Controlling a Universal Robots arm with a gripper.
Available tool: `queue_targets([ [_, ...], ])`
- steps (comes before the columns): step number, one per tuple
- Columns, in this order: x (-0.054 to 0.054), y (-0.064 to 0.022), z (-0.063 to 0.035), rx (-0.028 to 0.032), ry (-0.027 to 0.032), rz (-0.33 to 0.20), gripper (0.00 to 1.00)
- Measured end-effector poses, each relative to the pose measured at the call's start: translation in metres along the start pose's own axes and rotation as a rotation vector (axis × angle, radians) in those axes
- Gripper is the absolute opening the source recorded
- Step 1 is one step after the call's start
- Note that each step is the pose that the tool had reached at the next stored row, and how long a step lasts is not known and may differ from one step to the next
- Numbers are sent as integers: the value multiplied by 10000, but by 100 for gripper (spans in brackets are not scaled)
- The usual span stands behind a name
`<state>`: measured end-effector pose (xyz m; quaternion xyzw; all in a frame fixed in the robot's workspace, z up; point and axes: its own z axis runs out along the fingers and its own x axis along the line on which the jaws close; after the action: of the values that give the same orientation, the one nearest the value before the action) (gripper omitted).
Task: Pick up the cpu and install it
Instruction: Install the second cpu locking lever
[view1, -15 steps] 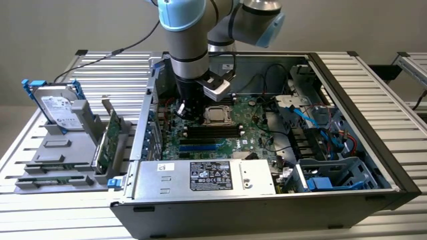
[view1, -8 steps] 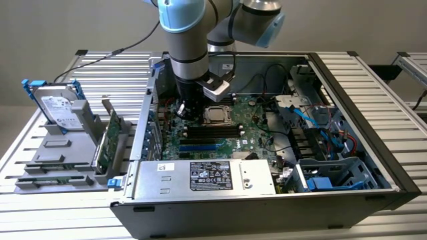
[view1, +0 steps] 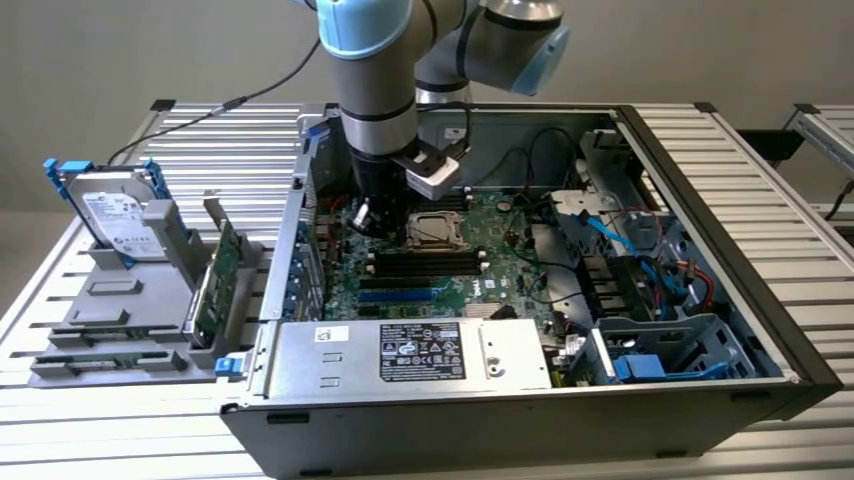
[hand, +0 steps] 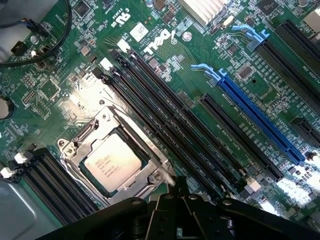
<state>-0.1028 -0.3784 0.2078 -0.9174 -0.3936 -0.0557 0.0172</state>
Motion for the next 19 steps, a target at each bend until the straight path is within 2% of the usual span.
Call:
queue_targets([
  [4, 6, -4, -19, -17, -49, -2, 11],
  [15, 77, 11, -454, -15, -67, -2, 11],
  [17, 104, 34, -500, -15, -70, -3, 11],
  [19, 133, 66, -499, -14, -70, -2, 11],
])
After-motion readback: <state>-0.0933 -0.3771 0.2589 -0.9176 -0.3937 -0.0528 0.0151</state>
